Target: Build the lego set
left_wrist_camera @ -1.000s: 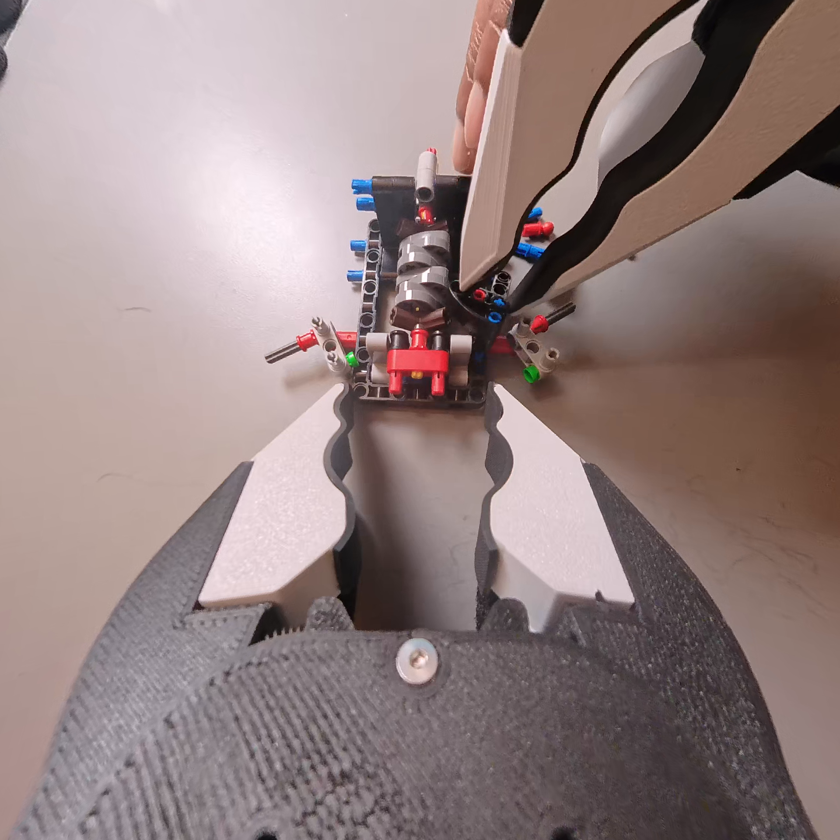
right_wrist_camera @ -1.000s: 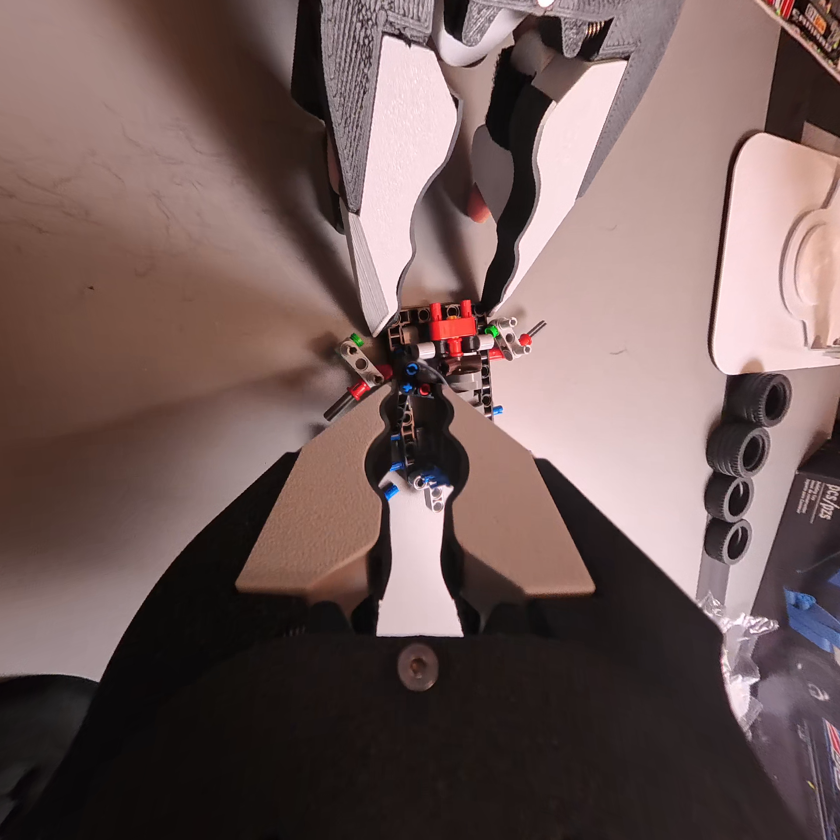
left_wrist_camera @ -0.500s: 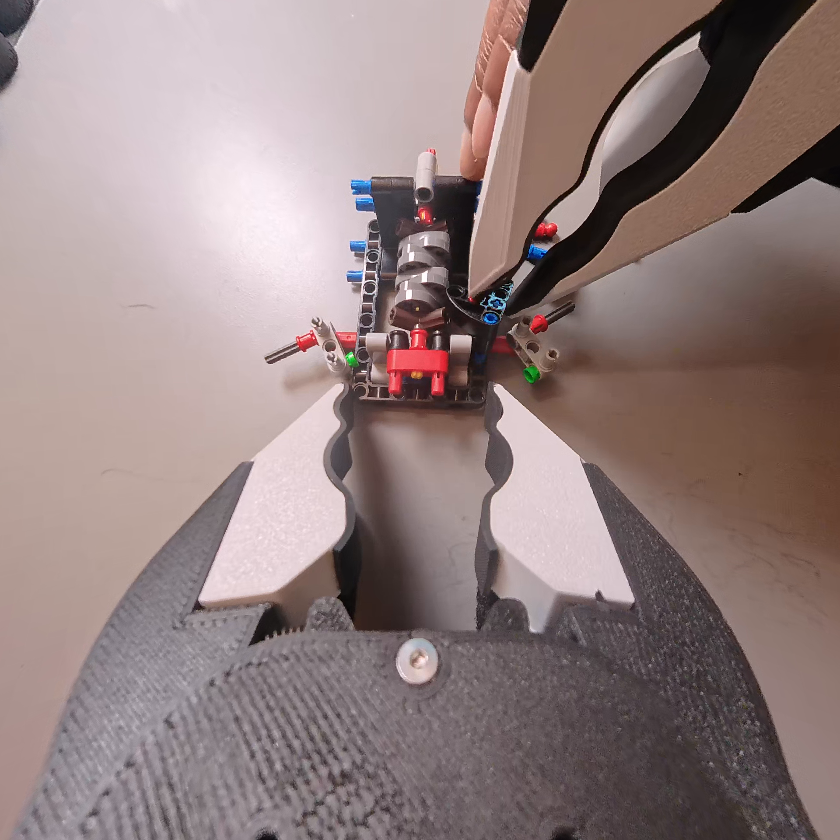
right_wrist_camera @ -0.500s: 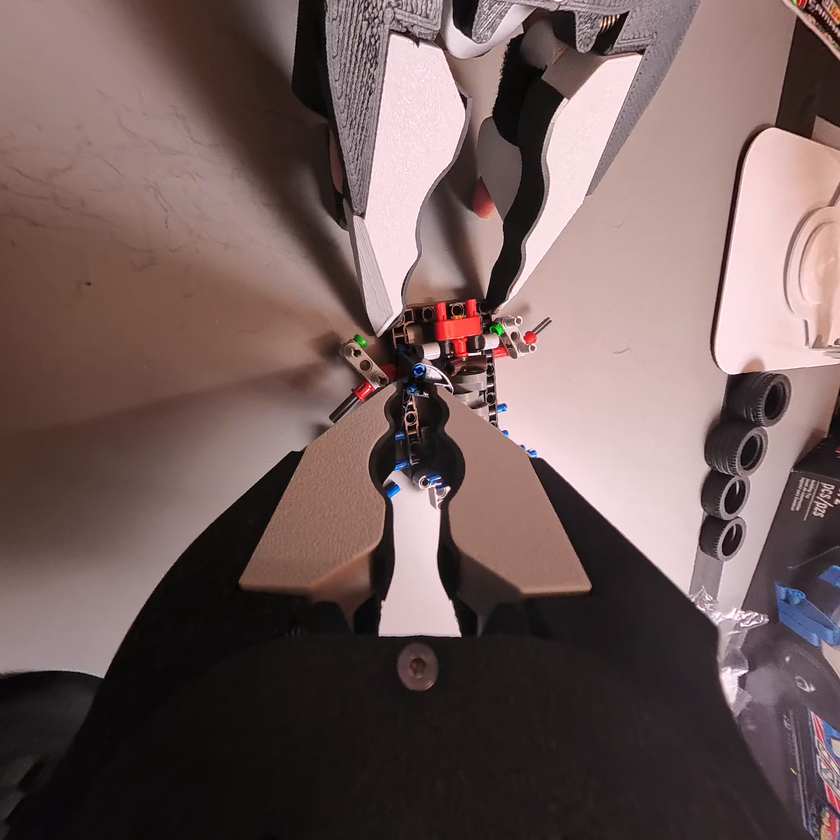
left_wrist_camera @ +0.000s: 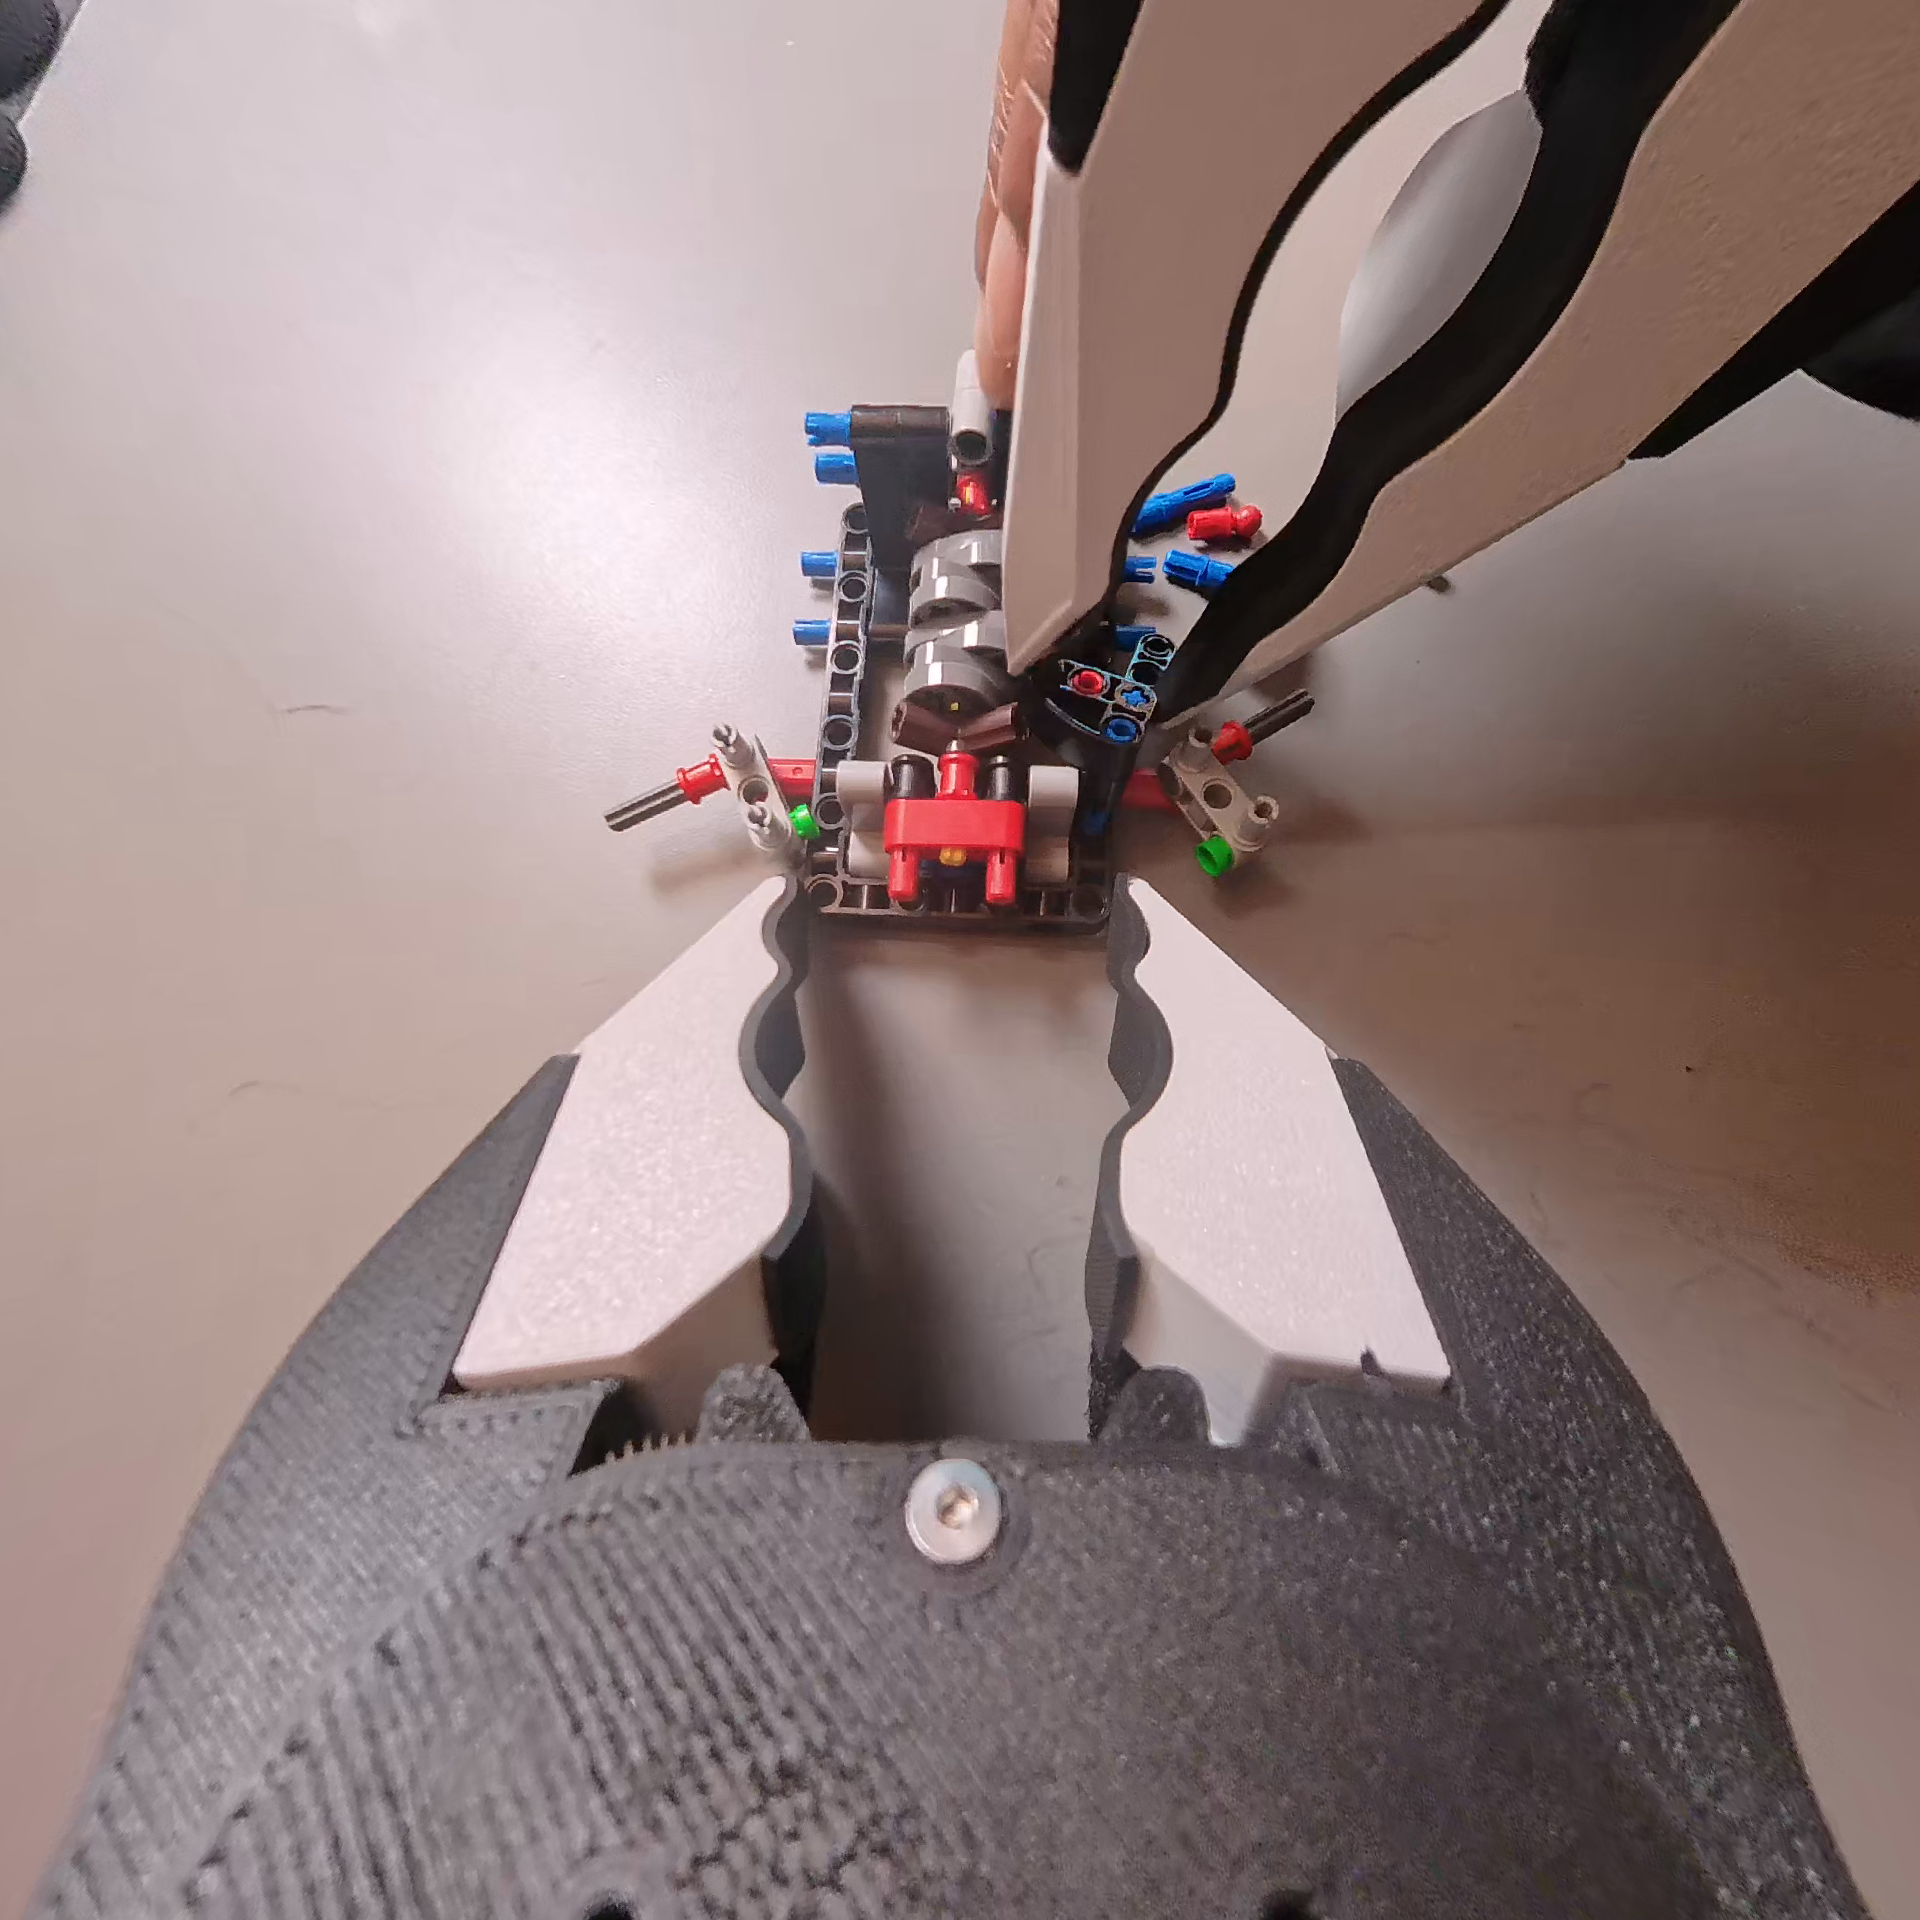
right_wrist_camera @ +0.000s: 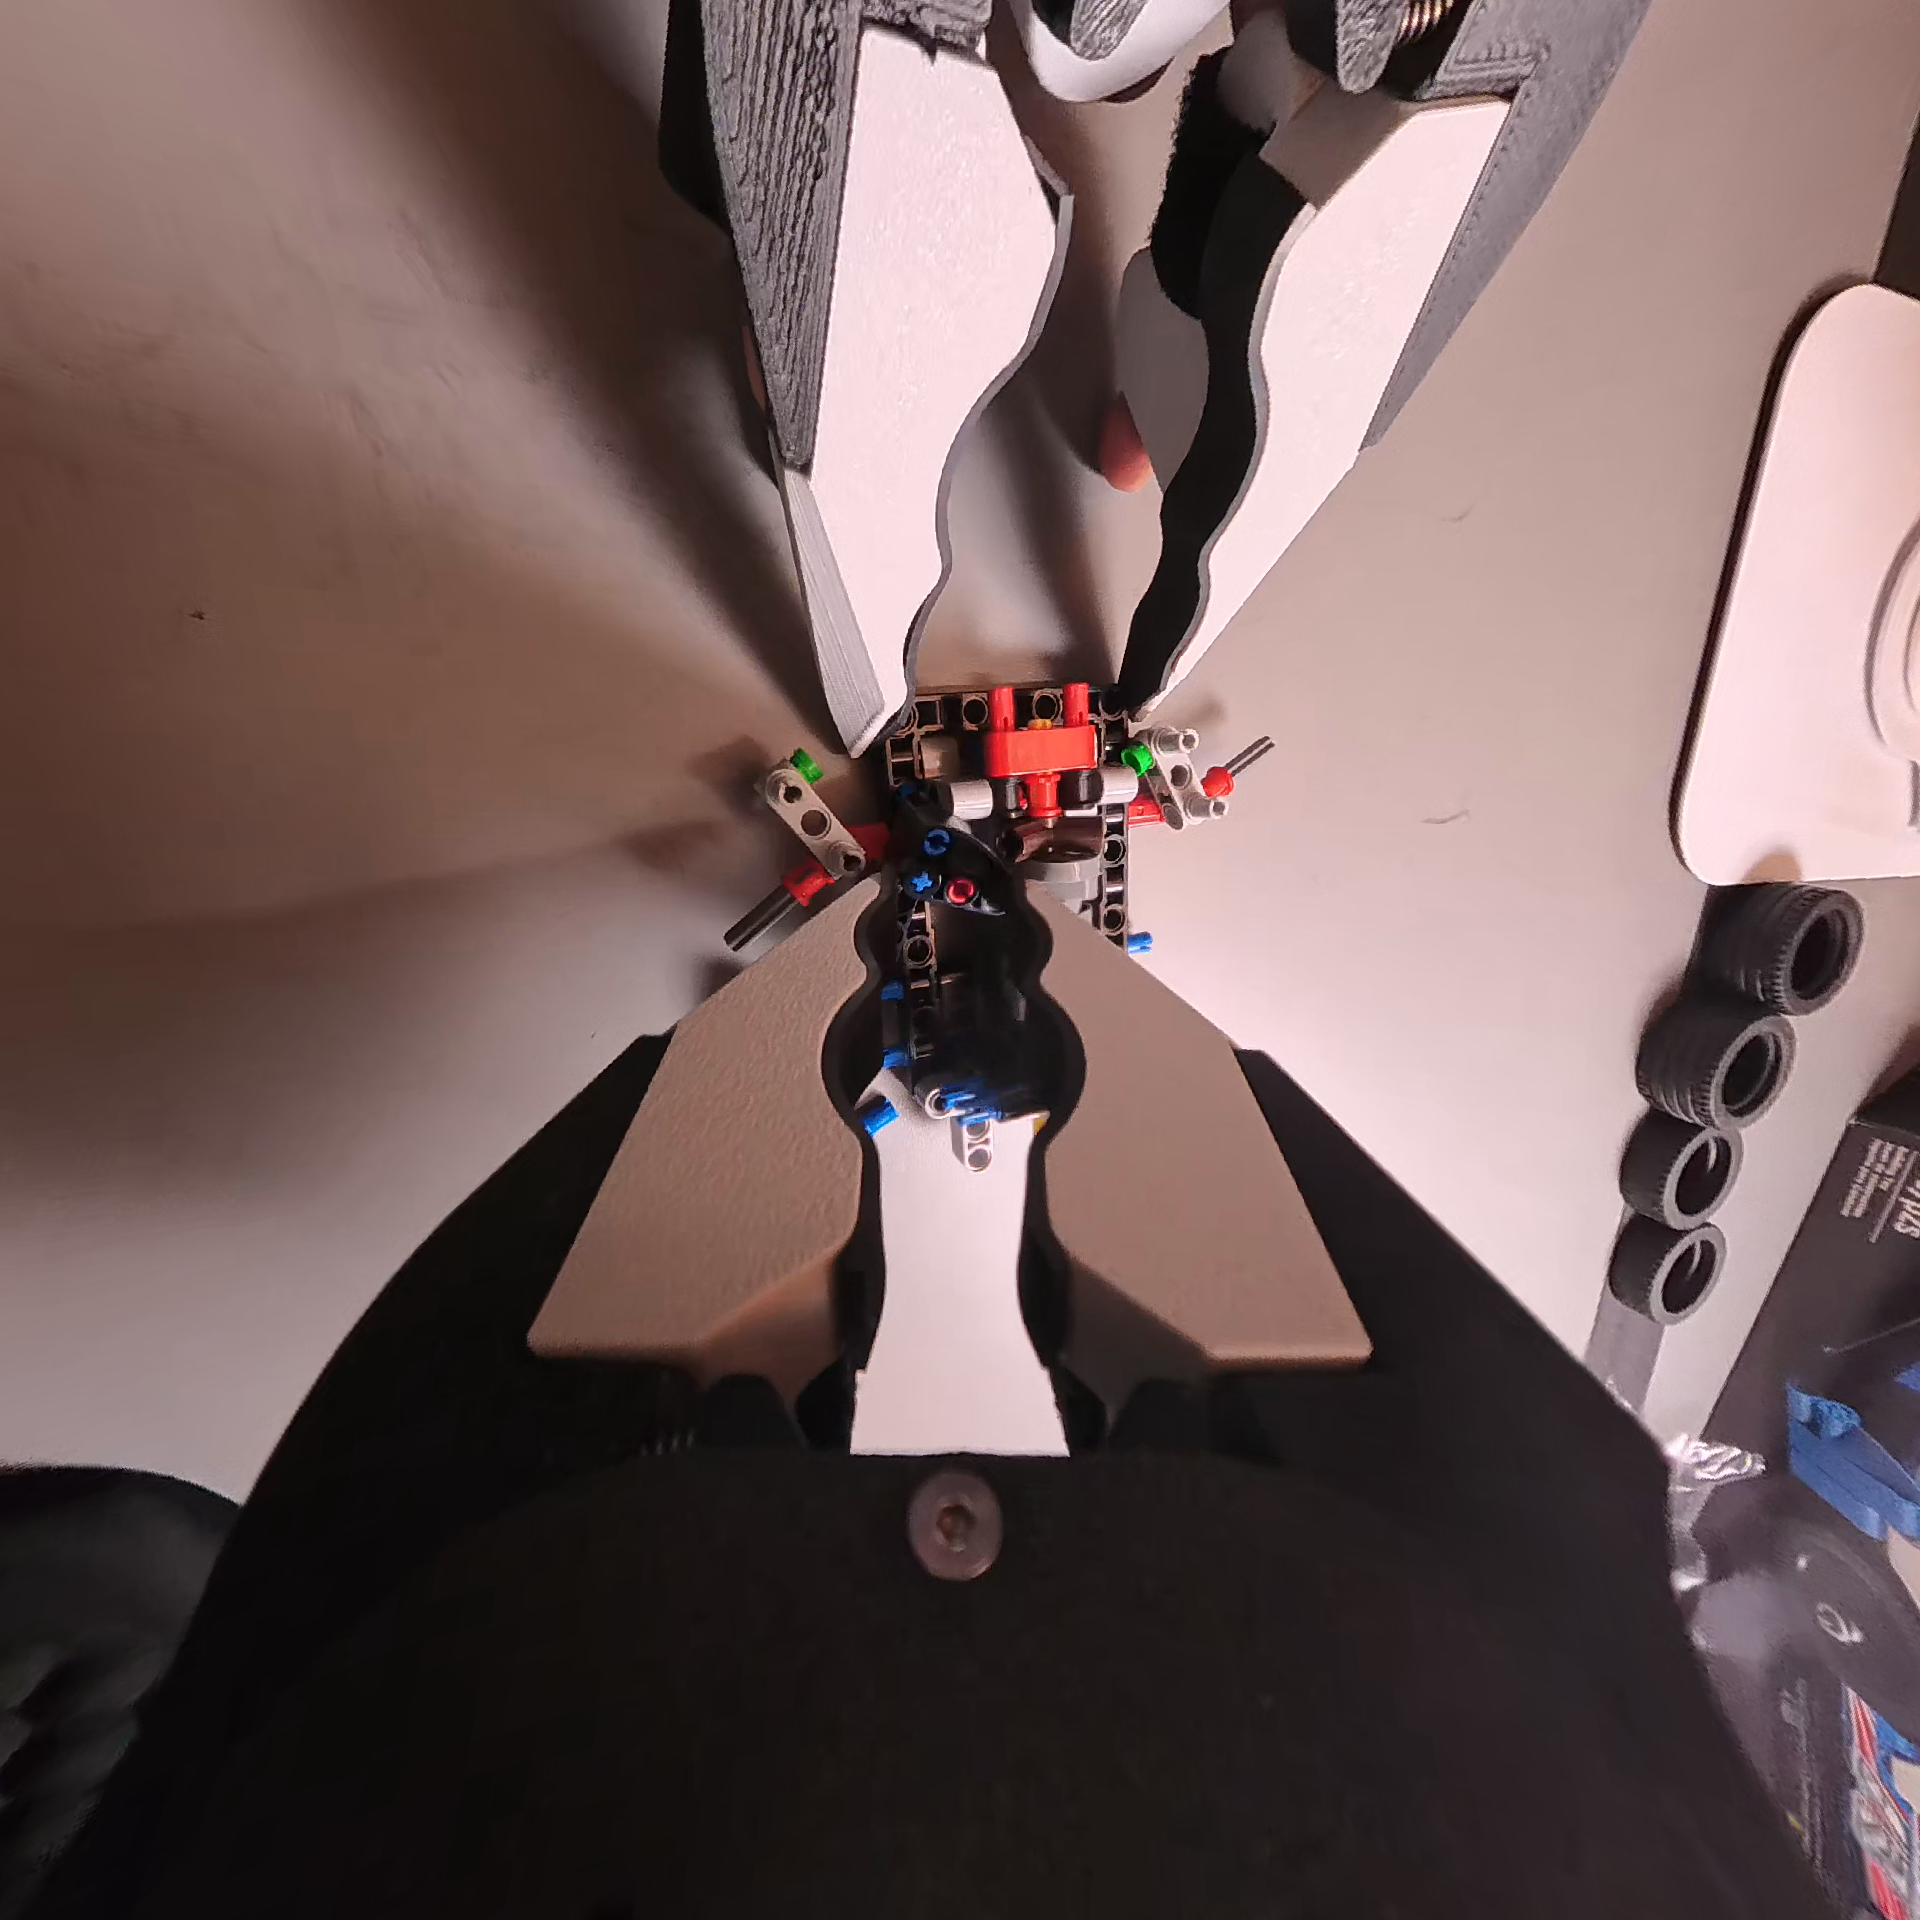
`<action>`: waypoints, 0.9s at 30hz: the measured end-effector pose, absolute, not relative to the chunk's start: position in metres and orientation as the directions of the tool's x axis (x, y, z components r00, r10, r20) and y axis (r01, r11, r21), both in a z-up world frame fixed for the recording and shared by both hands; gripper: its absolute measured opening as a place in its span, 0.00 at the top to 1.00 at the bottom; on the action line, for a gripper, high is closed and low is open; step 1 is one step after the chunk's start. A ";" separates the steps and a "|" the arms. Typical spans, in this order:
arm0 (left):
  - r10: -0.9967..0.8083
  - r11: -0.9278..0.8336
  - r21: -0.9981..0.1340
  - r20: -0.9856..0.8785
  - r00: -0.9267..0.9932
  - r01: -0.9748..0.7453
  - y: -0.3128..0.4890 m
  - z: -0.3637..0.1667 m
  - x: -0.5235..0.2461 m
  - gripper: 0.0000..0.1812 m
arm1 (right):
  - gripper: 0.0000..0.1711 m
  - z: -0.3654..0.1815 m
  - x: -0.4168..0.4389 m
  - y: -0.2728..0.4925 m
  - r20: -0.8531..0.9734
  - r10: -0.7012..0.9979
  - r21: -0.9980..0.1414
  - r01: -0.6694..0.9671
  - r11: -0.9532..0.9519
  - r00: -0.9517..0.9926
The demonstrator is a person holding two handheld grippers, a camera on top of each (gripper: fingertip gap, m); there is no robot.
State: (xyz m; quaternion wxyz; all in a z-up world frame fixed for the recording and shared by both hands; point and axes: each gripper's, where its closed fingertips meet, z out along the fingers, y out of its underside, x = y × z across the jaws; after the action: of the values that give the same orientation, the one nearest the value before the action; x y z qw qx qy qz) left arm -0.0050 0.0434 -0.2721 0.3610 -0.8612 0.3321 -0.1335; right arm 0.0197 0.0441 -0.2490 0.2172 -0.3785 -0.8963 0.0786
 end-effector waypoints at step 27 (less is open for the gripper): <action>-0.706 -0.497 -0.717 0.006 0.709 -0.489 0.040 -0.272 -0.004 0.69 | 0.85 -0.249 0.018 0.037 0.321 0.604 -0.312 0.521 0.795 -0.729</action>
State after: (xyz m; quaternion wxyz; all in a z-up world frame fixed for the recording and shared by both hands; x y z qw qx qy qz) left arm -0.0043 0.0401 -0.2717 0.3586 -0.8519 0.3505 -0.1512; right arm 0.0178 0.0369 -0.2488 0.2069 -0.3042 -0.9244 0.1009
